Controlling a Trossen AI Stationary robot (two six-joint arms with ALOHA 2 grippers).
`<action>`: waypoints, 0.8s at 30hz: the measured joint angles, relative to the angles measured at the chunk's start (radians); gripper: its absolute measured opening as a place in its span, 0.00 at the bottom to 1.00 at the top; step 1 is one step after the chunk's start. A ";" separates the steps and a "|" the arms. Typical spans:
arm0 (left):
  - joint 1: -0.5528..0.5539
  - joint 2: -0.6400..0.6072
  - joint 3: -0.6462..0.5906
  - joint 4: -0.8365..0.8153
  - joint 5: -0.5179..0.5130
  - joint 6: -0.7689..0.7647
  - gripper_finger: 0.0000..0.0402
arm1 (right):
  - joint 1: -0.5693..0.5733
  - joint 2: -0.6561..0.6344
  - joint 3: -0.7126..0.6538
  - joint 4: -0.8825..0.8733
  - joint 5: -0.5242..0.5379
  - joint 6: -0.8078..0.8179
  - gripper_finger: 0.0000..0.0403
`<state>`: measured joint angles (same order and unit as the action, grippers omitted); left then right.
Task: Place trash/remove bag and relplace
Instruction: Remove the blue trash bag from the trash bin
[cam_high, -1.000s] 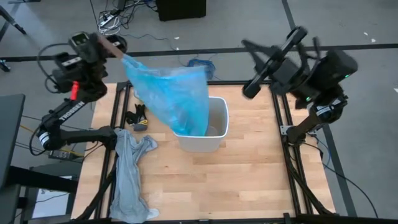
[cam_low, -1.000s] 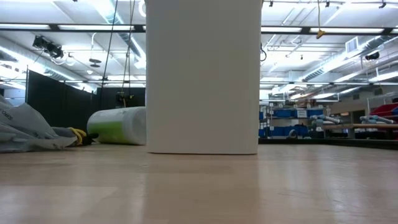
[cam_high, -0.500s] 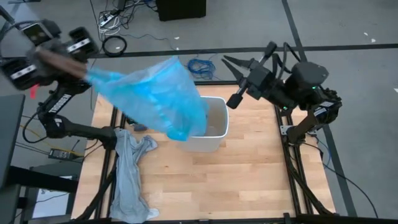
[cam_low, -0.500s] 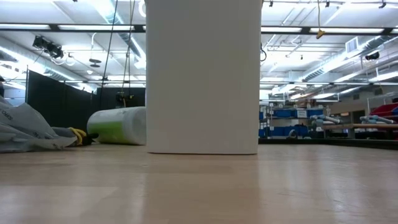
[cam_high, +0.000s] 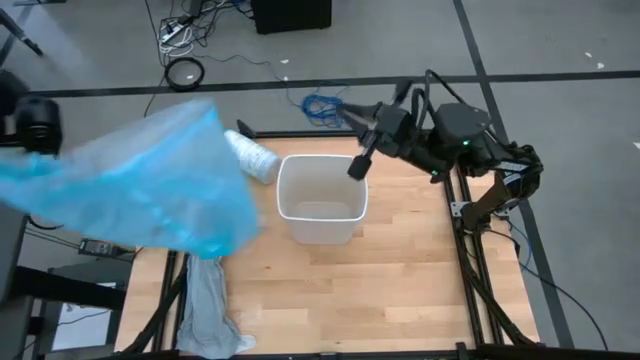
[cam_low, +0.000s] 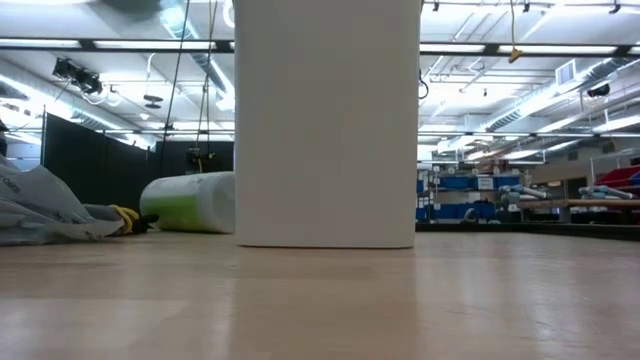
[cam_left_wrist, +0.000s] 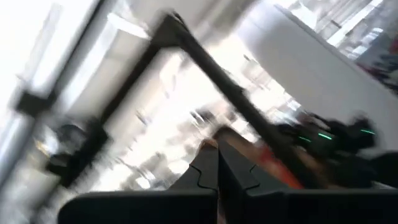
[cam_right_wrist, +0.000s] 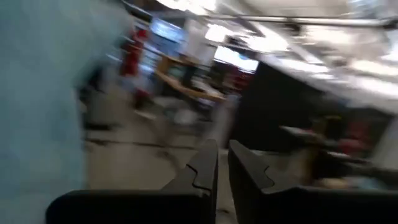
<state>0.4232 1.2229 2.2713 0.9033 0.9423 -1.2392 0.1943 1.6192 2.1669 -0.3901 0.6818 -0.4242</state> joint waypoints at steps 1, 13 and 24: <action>0.000 -0.005 0.003 0.001 0.048 -0.053 0.01 | -0.002 0.000 -0.010 0.001 -0.050 0.045 0.07; 0.000 -0.077 -0.274 -0.007 0.175 -0.268 0.01 | 0.007 0.169 -0.072 0.020 -0.436 0.464 0.15; 0.000 -0.185 -0.770 -0.111 -0.239 0.030 0.01 | 0.013 0.172 -0.073 -0.110 -0.142 0.577 0.15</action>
<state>0.4230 1.0382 1.5018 0.7918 0.7031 -1.2096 0.2077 1.7908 2.0941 -0.4999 0.5396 0.1527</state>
